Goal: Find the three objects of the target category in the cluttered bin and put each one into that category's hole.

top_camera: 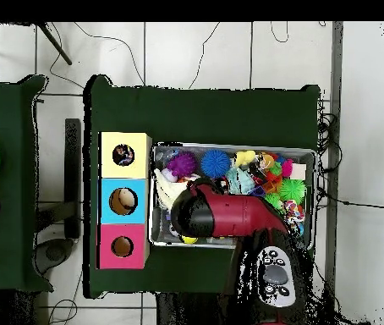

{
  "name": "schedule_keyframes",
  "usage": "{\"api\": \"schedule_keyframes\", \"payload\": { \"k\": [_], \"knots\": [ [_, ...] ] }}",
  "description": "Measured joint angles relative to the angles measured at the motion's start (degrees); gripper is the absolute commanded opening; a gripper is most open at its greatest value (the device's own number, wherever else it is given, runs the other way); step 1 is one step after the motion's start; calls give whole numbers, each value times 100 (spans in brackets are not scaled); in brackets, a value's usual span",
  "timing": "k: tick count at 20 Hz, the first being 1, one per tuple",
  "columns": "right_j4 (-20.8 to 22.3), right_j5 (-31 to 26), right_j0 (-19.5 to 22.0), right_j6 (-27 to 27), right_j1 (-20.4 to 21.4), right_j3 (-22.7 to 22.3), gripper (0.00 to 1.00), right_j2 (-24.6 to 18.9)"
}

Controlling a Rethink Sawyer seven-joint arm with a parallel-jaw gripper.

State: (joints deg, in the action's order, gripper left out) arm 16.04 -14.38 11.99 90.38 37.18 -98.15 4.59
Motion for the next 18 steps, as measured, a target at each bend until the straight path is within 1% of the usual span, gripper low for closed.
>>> {"api": "schedule_keyframes", "payload": {
  "k": [9,18],
  "knots": [
    [0,0,29,0,4,-1,100,-2],
    [1,-46,348,0,167,0,100,-192]
  ]
}}
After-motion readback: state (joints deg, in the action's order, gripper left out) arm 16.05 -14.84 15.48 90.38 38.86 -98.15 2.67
